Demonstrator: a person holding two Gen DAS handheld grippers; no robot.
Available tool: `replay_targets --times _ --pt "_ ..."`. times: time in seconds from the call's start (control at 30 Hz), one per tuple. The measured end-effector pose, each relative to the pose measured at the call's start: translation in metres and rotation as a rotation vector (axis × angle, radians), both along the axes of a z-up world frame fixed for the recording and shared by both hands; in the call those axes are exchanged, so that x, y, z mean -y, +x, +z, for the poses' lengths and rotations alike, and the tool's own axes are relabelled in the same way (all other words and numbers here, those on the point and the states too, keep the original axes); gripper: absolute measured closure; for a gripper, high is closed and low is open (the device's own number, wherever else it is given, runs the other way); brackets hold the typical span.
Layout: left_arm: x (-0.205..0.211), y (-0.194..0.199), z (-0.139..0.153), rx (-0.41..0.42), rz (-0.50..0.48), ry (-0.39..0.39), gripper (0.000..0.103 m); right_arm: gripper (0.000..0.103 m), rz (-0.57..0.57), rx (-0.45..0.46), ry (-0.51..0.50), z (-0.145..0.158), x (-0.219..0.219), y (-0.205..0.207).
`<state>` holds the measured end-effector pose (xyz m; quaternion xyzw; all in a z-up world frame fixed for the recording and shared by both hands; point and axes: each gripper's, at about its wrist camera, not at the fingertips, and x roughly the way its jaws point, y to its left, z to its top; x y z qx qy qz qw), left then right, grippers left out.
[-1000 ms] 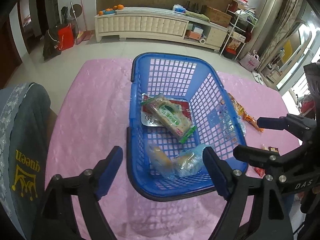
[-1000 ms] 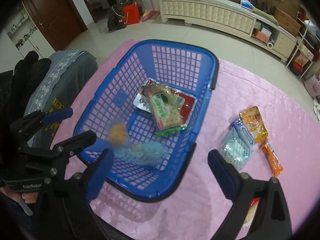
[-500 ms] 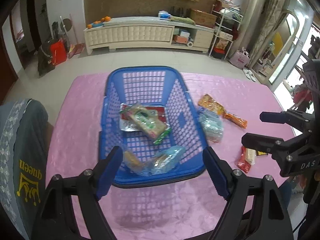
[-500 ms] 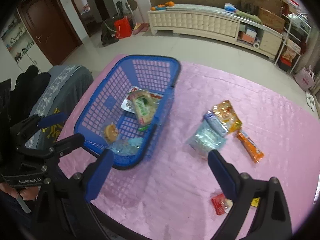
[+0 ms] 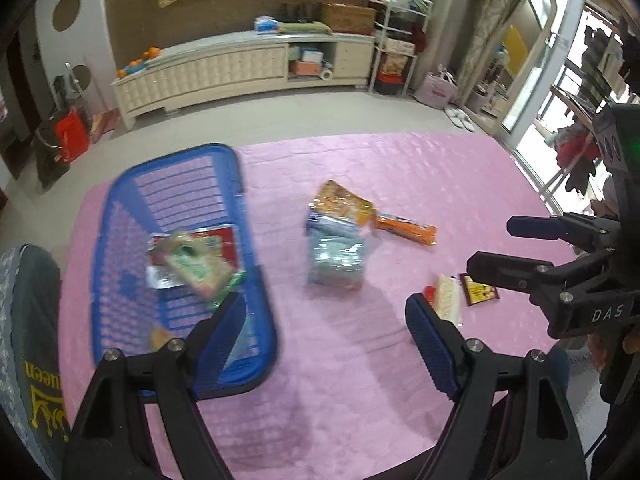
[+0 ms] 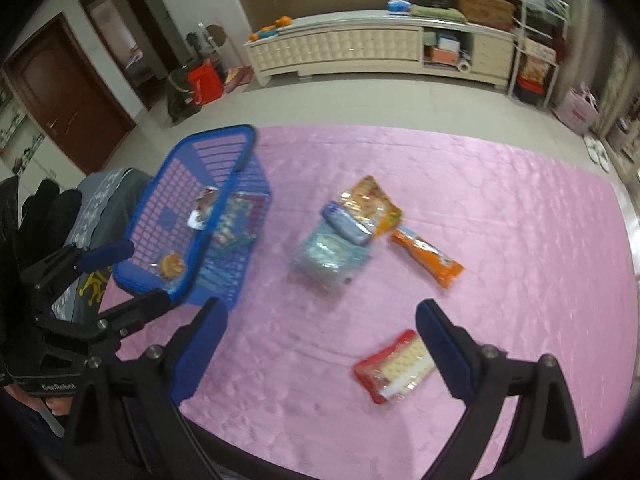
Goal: Organize snacks
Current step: 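Withdraw both grippers from the basket toward the remaining snacks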
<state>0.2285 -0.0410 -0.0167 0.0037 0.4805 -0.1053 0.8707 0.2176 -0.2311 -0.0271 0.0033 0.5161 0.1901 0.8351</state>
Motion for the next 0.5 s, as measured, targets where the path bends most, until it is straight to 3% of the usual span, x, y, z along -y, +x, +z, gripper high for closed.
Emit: replay_targets --times 0.3,0.5 --pt "0.055 0.039 -0.031 -0.047 -0.066 0.079 0.023 0.006 -0.082 -0.048 0.027 -0.025 0.052 0.015" --pt "0.067 0.066 -0.061 -0.116 -0.056 0.092 0.023 0.006 -0.114 -0.109 0.034 -0.058 0.071 0.033"
